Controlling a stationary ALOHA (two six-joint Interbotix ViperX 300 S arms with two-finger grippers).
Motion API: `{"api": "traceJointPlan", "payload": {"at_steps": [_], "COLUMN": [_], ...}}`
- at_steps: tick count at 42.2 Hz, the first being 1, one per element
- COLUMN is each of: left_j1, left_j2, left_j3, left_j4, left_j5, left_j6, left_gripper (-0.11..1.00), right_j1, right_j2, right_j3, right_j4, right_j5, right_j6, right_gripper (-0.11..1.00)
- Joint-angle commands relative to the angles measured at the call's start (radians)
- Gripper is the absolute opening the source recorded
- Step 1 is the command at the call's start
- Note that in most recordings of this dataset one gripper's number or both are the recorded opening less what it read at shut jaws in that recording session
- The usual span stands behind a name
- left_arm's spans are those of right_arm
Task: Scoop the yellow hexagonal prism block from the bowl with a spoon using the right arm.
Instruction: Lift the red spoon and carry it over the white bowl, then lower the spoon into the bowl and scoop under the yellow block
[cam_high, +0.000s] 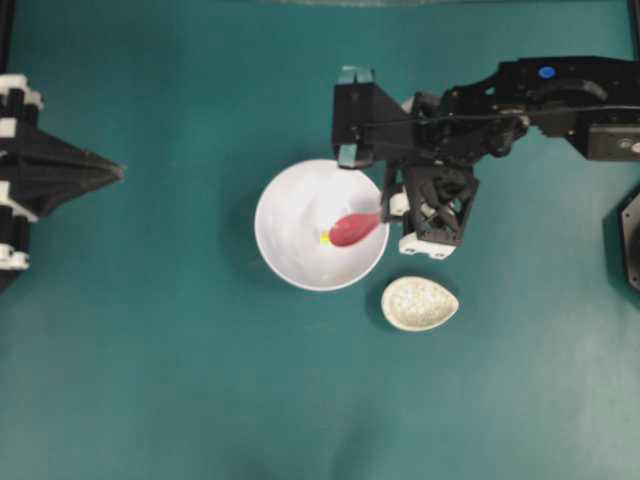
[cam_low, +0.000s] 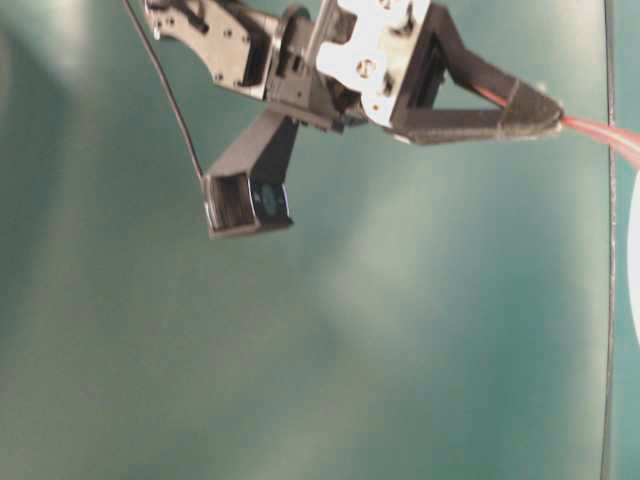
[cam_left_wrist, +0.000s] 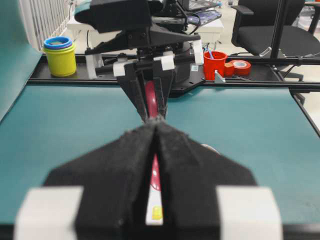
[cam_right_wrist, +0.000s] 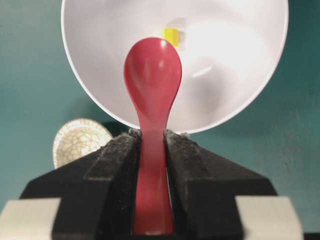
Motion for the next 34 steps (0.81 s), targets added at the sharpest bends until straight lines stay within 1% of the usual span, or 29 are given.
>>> {"api": "traceJointPlan", "payload": {"at_steps": [1, 6, 13, 34], "left_j1": [0.003, 0.003, 0.003, 0.005], "left_j2": [0.009, 0.009, 0.009, 0.011], "left_j3": [-0.015, -0.015, -0.015, -0.015], "left_j4": [0.002, 0.002, 0.002, 0.002], "left_j5": [-0.011, -0.011, -0.011, -0.011], "left_j6": [-0.002, -0.002, -0.002, -0.002], "left_gripper": [0.00, 0.00, 0.00, 0.00], "right_j1": [0.000, 0.000, 0.000, 0.006], "right_j2": [0.002, 0.014, 0.021, 0.058], "right_j3": [-0.038, -0.044, -0.043, -0.035], "right_j4": [-0.005, -0.026, -0.044, -0.044], "right_j5": [0.015, 0.025, 0.025, 0.025], "right_j6": [0.015, 0.048, 0.072, 0.074], "right_gripper": [0.21, 0.21, 0.21, 0.21]}}
